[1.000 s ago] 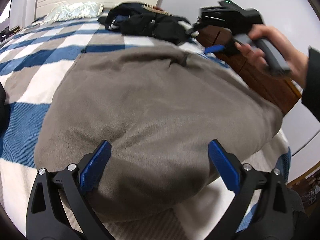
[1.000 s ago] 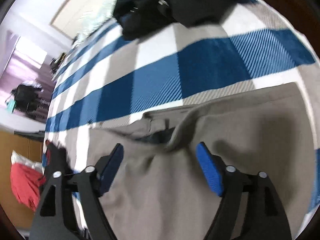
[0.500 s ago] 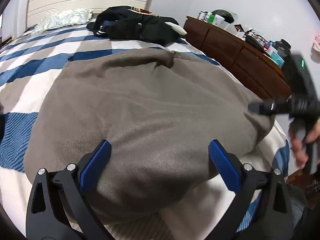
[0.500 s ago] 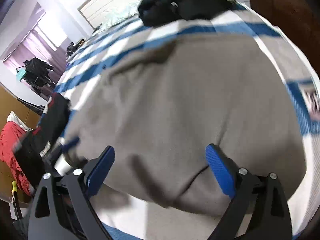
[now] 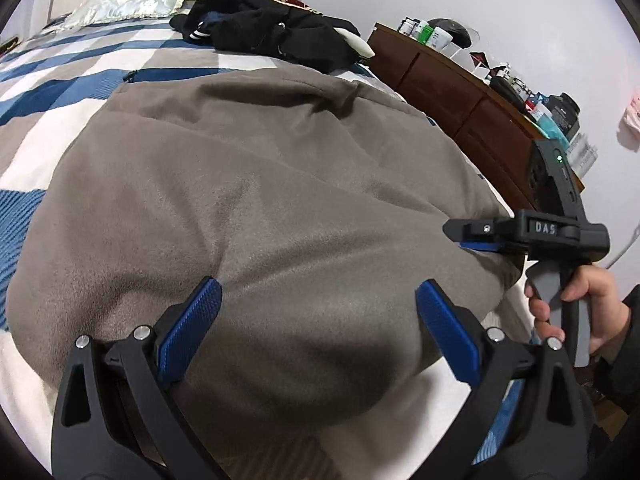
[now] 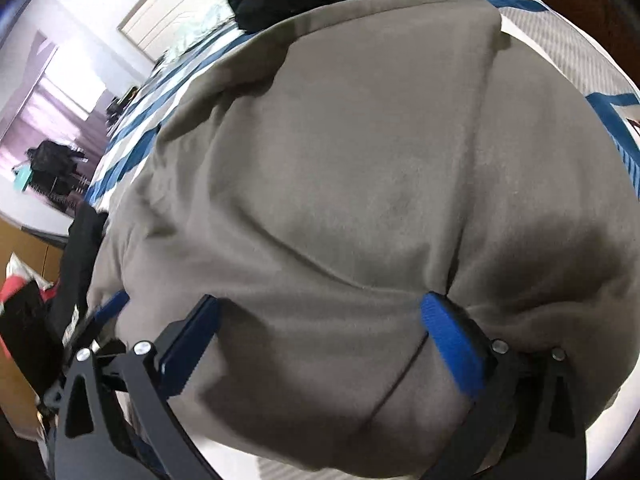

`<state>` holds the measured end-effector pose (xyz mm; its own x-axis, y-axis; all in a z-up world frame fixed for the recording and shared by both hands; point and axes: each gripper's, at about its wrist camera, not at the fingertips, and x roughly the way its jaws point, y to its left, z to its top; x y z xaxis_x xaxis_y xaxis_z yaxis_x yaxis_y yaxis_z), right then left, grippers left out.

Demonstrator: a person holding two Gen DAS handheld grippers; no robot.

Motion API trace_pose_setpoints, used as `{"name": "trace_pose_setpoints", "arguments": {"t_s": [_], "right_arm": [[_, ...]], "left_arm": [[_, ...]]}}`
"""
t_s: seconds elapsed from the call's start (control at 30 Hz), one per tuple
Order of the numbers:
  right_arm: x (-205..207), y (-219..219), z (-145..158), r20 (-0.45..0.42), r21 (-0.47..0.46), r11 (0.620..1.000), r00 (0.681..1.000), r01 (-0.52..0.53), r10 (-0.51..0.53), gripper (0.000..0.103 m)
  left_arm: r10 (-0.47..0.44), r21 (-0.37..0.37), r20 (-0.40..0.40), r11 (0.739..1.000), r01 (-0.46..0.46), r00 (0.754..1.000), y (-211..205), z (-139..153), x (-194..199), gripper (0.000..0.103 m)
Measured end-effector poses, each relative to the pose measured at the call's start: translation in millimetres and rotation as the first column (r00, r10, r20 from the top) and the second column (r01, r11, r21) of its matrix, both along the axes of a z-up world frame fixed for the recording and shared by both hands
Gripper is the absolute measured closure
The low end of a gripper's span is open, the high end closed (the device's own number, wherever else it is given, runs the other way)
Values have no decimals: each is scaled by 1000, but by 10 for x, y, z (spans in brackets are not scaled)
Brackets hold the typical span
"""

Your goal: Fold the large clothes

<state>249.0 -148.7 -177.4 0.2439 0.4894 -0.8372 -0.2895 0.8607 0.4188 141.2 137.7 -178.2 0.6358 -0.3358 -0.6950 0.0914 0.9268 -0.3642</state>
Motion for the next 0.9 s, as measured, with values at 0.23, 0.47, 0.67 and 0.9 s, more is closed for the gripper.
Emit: {"name": "trace_pose_setpoints", "arguments": {"t_s": [0.23, 0.47, 0.67, 0.9], "right_arm": [[-808, -672, 539, 157, 218, 973, 981, 75, -111, 5], [-1332, -1216, 64, 93, 280, 921, 947, 272, -308, 5], [-1204, -1223, -218, 58, 396, 861, 927, 319, -370, 5], [-782, -1416, -391, -13, 467, 780, 885, 418, -466, 5]], "left_arm": [[32, -10, 70, 999, -32, 997, -94, 240, -132, 7], [-105, -139, 194, 981, 133, 975, -571, 517, -247, 7], [-199, -236, 224, 939, 251, 954, -994, 484, -182, 6], [-187, -309, 132, 925, 219, 974, -1001, 254, -32, 7]]}}
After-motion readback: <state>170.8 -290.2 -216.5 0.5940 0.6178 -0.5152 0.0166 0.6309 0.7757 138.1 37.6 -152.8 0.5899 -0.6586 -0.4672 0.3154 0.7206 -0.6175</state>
